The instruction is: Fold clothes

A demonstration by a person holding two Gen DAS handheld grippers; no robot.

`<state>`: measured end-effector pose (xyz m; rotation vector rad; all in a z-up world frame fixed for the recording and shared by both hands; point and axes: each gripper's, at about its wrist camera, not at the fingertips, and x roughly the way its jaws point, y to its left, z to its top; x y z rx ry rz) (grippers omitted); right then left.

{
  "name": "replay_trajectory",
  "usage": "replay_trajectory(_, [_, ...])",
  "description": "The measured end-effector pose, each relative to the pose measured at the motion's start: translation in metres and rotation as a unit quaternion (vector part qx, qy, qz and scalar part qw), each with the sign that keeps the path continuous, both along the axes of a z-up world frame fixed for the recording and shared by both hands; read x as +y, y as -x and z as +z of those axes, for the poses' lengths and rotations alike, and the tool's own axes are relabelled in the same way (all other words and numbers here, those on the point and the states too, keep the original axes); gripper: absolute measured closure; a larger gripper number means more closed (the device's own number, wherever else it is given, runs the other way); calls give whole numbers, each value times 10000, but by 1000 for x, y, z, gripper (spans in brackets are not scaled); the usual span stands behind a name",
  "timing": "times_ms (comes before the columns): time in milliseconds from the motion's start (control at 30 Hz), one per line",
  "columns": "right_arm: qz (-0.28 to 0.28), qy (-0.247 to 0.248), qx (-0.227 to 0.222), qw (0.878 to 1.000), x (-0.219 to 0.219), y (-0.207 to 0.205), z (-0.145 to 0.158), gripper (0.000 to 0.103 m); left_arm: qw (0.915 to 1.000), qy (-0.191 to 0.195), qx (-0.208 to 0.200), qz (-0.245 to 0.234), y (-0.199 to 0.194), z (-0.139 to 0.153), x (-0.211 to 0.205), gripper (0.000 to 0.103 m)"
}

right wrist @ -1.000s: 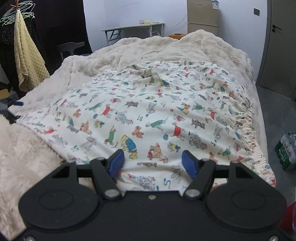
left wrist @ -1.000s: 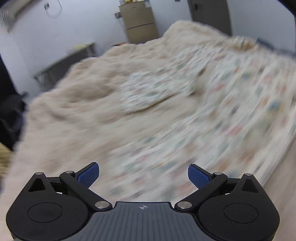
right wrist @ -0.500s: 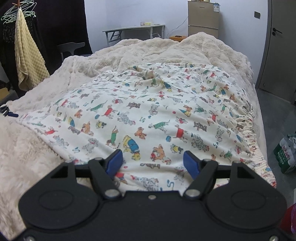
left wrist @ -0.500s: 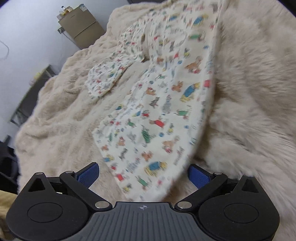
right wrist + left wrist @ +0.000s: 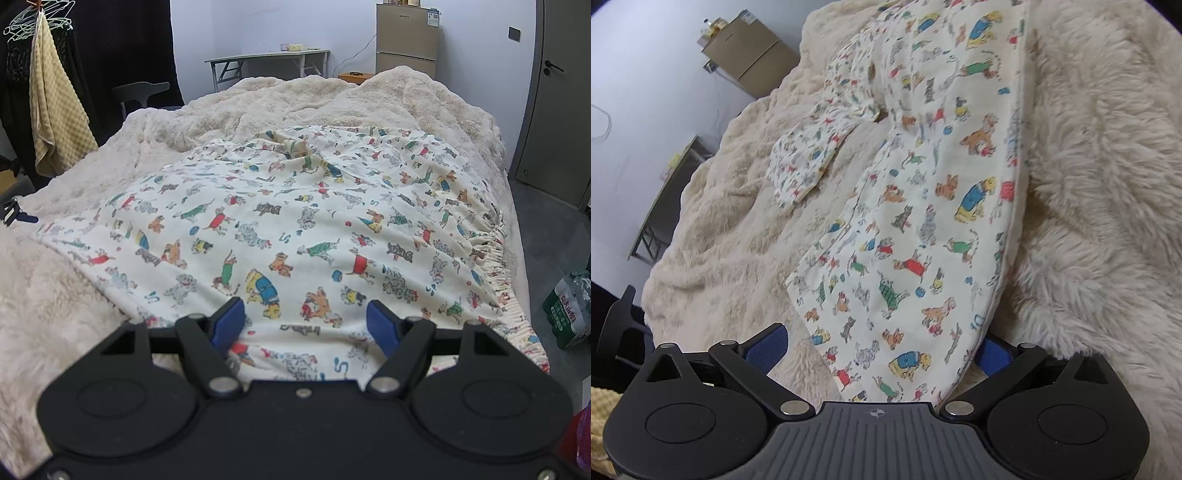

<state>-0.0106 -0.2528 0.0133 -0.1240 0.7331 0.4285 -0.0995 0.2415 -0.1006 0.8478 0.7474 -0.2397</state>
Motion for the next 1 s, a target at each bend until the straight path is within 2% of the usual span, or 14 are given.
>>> replay_trajectory(100, [0,8,-4,10000,0,1,0,31,9995,-73,-304,-70,0,0,1,0])
replay_trajectory(200, [3,14,-16,10000,0,1,0,31,9955,-263,-671,-620,6,-5,2,0])
replay_trajectory(233, [3,15,-16,10000,-1,1,0,31,9947,-295,-672,-717,9,-6,2,0])
replay_trajectory(300, [2,17,-17,10000,-1,1,1,31,9945,-214,-415,-940,13,-11,-3,0])
replay_trajectory(367, [1,22,-19,10000,-1,1,1,31,9951,-66,-206,-968,13,-12,-5,0])
replay_trajectory(567, [-1,54,-30,10000,2,2,-1,31,9995,-76,-12,-303,-8,-25,-6,0])
replay_trajectory(833, [-175,125,23,9998,0,1,-2,28,9995,-33,322,-69,-15,-38,-7,0])
replay_trajectory(1000, [-655,18,-72,9978,-19,3,6,29,9994,1,356,-54,-13,-41,-7,0])
